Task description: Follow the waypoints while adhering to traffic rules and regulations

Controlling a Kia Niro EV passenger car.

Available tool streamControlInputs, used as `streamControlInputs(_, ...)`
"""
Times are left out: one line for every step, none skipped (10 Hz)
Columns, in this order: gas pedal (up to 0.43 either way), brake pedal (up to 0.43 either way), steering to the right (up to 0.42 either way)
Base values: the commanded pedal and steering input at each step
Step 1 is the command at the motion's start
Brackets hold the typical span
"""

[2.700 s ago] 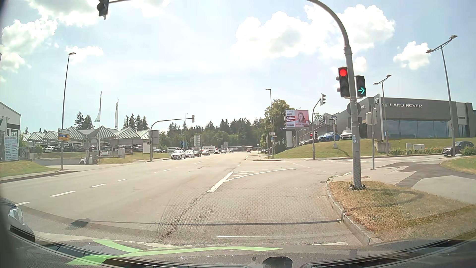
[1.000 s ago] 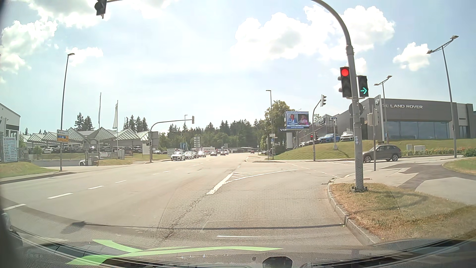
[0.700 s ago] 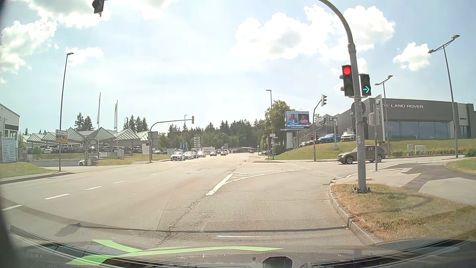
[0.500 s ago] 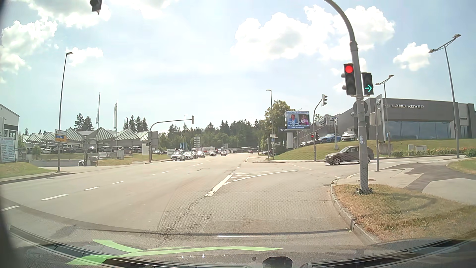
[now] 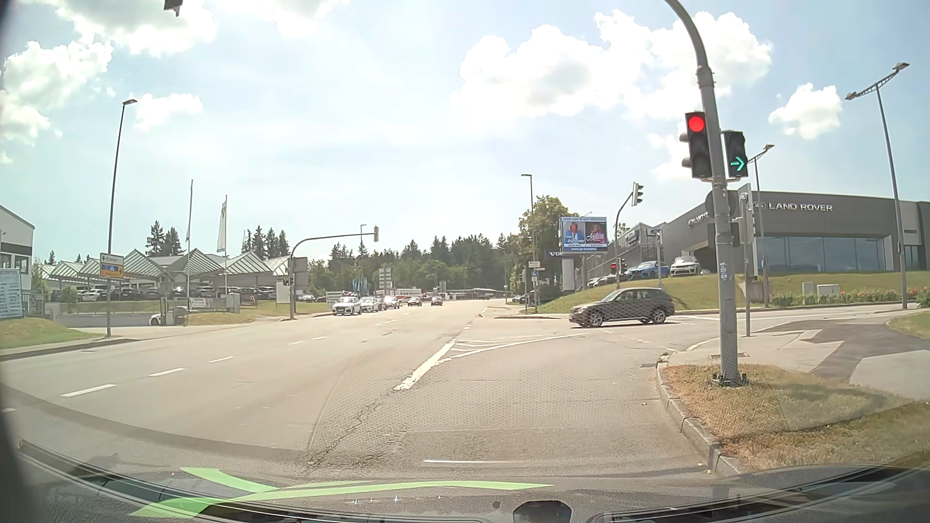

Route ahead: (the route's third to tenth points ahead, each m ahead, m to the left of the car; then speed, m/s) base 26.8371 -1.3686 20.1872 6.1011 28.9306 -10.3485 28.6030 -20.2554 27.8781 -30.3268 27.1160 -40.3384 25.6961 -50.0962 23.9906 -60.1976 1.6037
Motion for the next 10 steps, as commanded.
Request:
streamControlInputs(0.24,0.0,-0.02)
streamControlInputs(0.24,0.0,-0.02)
streamControlInputs(0.24,0.0,-0.02)
streamControlInputs(0.24,0.0,-0.02)
streamControlInputs(0.24,0.0,-0.02)
streamControlInputs(0.24,0.0,-0.02)
streamControlInputs(0.24,0.0,-0.02)
streamControlInputs(0.248,0.0,-0.02)
streamControlInputs(0.248,0.0,-0.02)
streamControlInputs(0.248,0.0,-0.02)
